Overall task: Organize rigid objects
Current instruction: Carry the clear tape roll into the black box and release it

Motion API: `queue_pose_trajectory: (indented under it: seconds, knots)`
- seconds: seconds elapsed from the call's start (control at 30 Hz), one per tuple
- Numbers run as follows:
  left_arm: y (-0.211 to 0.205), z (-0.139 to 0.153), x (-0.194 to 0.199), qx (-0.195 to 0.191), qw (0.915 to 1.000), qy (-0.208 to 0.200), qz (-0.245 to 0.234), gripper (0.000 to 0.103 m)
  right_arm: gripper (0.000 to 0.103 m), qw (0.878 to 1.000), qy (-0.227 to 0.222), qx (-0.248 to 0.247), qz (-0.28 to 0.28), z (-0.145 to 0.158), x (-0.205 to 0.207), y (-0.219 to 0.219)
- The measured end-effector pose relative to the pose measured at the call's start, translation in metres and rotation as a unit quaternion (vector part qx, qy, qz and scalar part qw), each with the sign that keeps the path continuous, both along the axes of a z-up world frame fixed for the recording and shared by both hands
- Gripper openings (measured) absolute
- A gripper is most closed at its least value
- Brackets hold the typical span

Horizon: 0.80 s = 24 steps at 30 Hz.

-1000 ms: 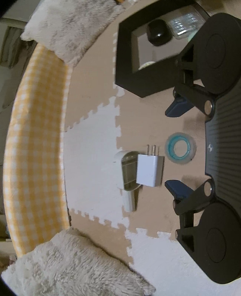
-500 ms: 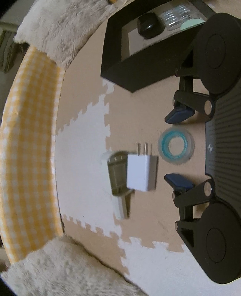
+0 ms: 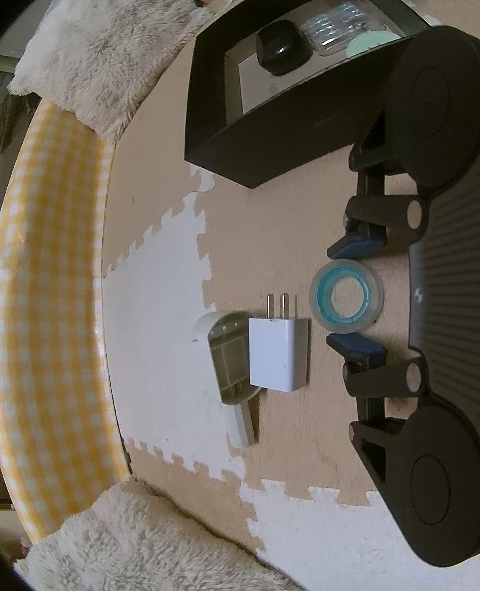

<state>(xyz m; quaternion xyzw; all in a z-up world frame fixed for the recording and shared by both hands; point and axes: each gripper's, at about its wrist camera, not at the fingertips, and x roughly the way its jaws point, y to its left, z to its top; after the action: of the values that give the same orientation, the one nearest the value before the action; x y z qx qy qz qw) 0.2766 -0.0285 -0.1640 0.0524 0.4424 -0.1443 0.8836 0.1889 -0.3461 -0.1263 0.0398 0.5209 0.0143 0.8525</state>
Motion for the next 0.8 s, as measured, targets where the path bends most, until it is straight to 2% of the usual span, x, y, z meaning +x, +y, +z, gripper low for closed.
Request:
queue_pose_trajectory:
  seconds: [0.17, 0.37, 0.57, 0.8]
  knots:
    - [0.000, 0.007, -0.001, -0.012, 0.9999, 0.002, 0.004, 0.044, 0.007, 1.000, 0.000, 0.001, 0.000, 0.000, 0.000, 0.000]
    - [-0.012, 0.050, -0.013, -0.079, 0.9962, -0.038, -0.007, 0.044, 0.007, 1.000, 0.000, 0.000, 0.000, 0.000, 0.000, 0.000]
    - [-0.044, 0.079, -0.037, -0.115, 0.9895, -0.055, -0.069, 0.044, 0.007, 1.000, 0.000, 0.000, -0.001, 0.000, 0.000, 0.000]
    - [-0.089, 0.072, -0.060, -0.119, 0.9820, -0.040, -0.141, 0.044, 0.007, 1.000, 0.000, -0.001, 0.000, 0.001, 0.000, 0.000]
